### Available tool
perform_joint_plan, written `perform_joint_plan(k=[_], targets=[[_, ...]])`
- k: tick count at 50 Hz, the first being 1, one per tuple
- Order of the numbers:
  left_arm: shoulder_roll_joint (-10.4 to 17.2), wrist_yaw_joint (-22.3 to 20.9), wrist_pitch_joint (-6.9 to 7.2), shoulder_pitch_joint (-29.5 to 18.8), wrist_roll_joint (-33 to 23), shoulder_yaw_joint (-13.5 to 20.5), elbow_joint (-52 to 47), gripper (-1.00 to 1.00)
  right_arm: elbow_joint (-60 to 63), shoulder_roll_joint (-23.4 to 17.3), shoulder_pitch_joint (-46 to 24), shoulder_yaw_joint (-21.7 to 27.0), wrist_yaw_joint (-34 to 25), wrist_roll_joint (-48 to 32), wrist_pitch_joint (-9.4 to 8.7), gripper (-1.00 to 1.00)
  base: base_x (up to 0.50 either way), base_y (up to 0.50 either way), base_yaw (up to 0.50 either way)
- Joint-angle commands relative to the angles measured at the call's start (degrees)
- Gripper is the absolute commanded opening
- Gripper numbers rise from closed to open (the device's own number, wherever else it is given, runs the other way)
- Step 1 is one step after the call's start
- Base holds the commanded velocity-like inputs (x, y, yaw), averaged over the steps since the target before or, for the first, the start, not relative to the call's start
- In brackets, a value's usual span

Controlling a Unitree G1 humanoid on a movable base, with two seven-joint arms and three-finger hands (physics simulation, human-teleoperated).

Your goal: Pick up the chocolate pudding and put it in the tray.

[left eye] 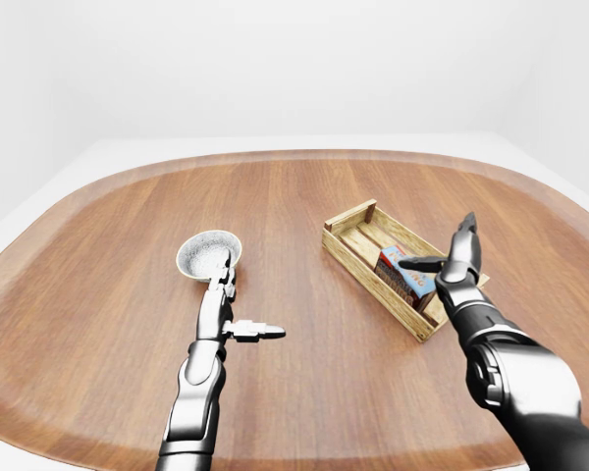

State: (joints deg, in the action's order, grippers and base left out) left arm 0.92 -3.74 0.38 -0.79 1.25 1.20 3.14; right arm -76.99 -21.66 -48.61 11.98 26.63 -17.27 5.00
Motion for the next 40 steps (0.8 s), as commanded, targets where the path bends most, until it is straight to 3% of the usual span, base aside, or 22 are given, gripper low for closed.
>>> perform_joint_plan(k=[1,22,40], targets=[[0.0,-0.1,0.15,-0.3,0.5,0.2,0.5,1.0,0.3,-1.9,-3.4,-0.5,-0.4,0.0,0.0,1.0,0.0,0.0,0.0],[-0.1,0.2,1.36,-0.4,0.8,0.3,-0.4,1.0,2.6,-8.5,-14.6,-0.6,-6.3,2.2,0.0,1.0,0.0,0.0,0.0],[0.0,0.3,1.42,-0.6,1.1,0.4,-0.1,1.0,4.8,-12.7,-23.2,-0.9,-10.3,2.6,0.0,1.0,0.0,0.0,0.0]])
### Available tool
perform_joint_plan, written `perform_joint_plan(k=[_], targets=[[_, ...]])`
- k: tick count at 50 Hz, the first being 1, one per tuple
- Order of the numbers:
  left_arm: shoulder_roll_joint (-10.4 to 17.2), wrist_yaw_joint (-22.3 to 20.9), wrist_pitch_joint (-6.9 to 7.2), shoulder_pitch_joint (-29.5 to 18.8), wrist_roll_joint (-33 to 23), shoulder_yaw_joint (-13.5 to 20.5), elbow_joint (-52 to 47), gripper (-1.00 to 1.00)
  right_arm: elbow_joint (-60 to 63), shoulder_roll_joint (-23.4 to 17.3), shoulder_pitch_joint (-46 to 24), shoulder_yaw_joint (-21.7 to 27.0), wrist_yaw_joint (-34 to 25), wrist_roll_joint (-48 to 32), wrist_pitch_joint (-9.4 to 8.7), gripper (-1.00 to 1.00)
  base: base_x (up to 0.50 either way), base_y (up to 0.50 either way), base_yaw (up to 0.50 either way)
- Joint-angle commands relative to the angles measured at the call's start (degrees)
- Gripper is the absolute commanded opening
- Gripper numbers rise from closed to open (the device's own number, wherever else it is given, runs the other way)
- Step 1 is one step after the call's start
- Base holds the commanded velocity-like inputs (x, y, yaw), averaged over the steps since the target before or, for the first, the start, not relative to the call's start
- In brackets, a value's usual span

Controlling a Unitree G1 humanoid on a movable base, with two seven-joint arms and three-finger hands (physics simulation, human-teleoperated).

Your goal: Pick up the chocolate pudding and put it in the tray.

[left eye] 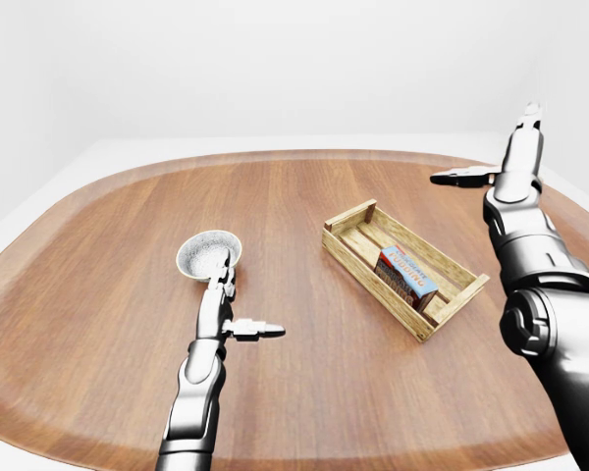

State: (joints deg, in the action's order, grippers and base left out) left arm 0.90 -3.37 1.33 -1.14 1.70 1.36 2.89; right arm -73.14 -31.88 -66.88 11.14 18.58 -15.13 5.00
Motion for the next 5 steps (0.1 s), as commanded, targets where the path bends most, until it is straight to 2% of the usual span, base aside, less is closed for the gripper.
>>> perform_joint_plan(k=[1,5], targets=[[0.0,0.0,0.45,-0.3,0.6,0.2,0.3,1.0,1.1,-2.6,-5.2,0.0,-2.4,0.5,0.0,1.0,0.0,0.0,0.0],[0.0,-0.1,0.39,-0.3,0.6,0.2,0.3,1.0,1.7,-3.3,-7.0,0.1,-3.3,1.0,0.0,1.0,0.0,0.0,0.0]])
